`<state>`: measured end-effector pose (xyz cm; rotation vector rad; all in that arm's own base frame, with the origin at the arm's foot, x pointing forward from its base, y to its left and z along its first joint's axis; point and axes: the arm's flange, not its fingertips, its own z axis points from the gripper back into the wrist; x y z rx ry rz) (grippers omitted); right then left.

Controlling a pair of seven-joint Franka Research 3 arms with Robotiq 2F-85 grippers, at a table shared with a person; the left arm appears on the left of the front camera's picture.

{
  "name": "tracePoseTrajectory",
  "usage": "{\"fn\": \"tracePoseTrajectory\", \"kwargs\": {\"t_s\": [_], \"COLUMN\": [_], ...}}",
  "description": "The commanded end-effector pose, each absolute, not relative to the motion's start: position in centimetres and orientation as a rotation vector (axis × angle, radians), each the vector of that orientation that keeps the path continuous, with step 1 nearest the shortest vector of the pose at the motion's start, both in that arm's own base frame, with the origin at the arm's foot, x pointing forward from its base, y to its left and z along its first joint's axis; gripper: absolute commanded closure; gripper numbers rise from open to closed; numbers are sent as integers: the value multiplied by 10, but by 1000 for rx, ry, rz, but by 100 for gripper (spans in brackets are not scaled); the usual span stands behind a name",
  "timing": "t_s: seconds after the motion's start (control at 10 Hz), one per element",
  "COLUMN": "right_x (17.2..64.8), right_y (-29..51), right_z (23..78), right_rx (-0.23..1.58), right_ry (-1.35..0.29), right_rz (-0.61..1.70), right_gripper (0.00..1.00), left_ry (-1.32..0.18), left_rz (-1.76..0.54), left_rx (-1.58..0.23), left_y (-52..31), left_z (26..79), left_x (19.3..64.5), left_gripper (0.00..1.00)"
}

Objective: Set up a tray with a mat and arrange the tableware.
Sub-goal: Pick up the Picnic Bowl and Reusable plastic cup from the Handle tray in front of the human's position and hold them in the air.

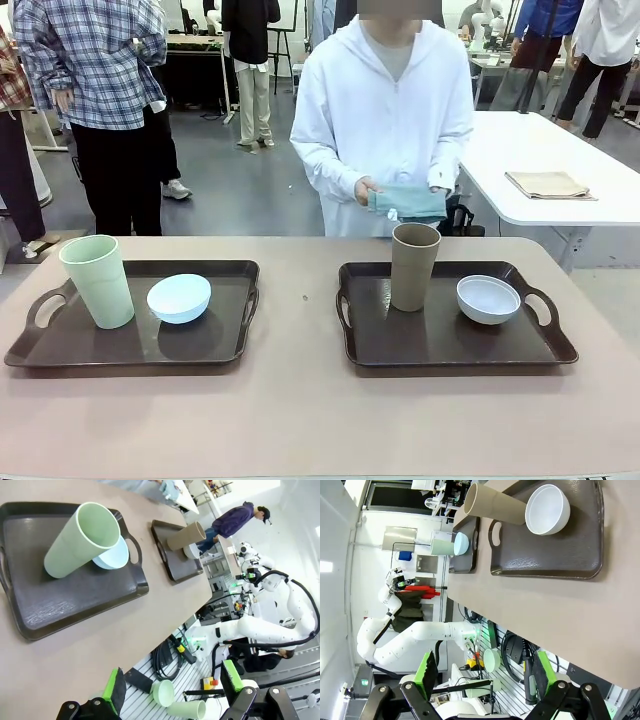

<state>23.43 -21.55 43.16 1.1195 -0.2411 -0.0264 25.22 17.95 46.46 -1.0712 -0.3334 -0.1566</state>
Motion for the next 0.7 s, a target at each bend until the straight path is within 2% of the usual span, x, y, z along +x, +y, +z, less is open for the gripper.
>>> {"fn": "tracePoseTrajectory", "kwargs": {"t_s": [0.0, 0.6], "right_x": [234, 234], "right_y": [-217, -217], "right_z": [431, 431], "right_rx": [1134, 1134], "right_ry": [-252, -252], "right_rz": [-12, -12], "right_gripper": [0, 0], "left_ry": [-345, -345], "left_rz": [-160, -160], "left_rx": [-1079, -1079], "left_y": [181, 181], "left_z": [465, 465], "left_x": [252, 252], "left_gripper": [0, 0]}}
